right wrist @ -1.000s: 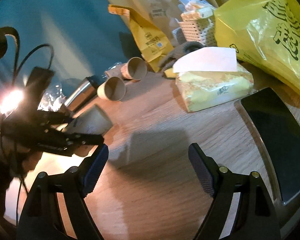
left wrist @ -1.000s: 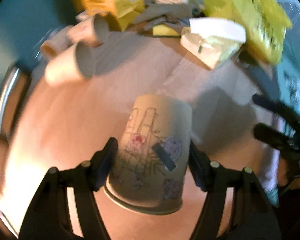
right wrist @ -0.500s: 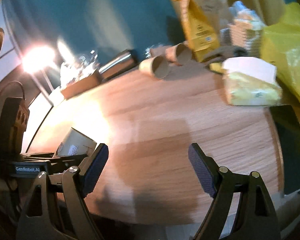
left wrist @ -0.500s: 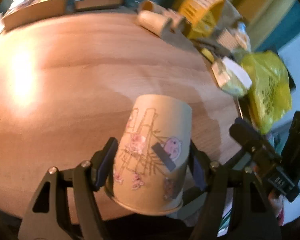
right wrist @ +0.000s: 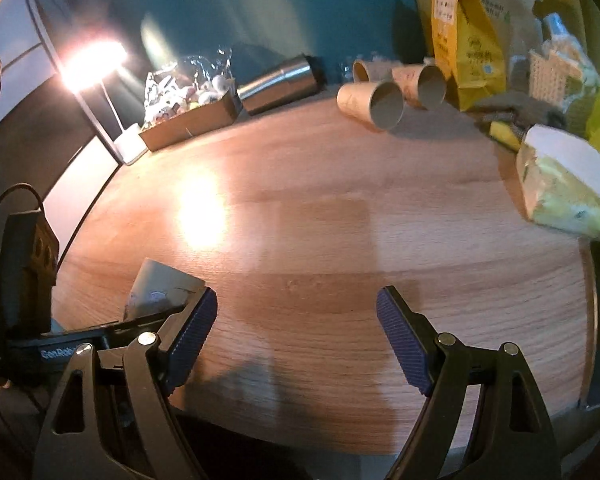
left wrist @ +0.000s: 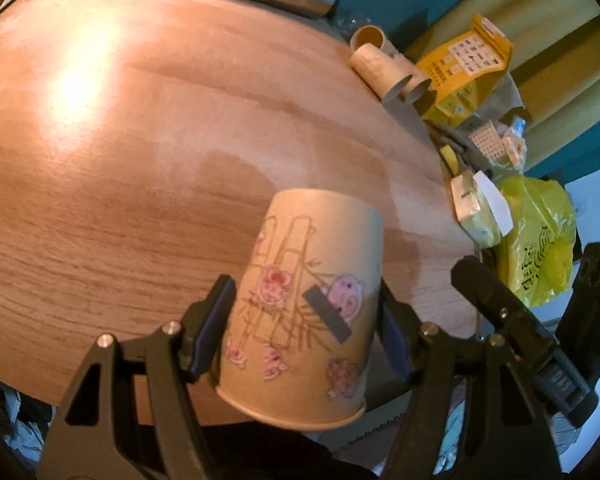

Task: Flip cup upside down
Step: 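Bring the cup to the right gripper and close the right gripper on it while the left gripper holds it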

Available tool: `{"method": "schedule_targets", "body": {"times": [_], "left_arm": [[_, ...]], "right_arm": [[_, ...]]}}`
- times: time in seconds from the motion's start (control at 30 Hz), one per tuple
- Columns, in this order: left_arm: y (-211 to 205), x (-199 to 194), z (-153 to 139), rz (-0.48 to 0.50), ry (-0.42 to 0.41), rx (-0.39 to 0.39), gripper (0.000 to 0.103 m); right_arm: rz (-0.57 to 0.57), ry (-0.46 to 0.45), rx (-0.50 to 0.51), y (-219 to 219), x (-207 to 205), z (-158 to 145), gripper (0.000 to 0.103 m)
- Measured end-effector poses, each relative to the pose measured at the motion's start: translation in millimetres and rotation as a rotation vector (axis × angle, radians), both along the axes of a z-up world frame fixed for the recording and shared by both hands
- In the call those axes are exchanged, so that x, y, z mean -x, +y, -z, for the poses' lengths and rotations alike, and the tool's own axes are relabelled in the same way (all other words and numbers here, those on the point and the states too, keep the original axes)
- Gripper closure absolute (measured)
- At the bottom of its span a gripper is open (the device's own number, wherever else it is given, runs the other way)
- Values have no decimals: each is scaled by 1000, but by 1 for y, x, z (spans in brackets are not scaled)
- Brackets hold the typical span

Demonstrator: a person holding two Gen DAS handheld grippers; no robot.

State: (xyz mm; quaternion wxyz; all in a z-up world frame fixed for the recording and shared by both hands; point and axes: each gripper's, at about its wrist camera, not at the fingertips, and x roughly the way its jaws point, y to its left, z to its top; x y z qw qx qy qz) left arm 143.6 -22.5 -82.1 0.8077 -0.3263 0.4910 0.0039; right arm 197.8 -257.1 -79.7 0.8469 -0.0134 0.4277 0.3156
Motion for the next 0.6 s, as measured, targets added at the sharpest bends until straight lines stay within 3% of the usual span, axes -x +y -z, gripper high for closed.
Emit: {"method": "schedule_targets", "body": {"times": [0.6], "left_arm": [[11,9,13,-34,14,54,35]], "right_arm": [[-101,240,38,74,-20,6,19]]}}
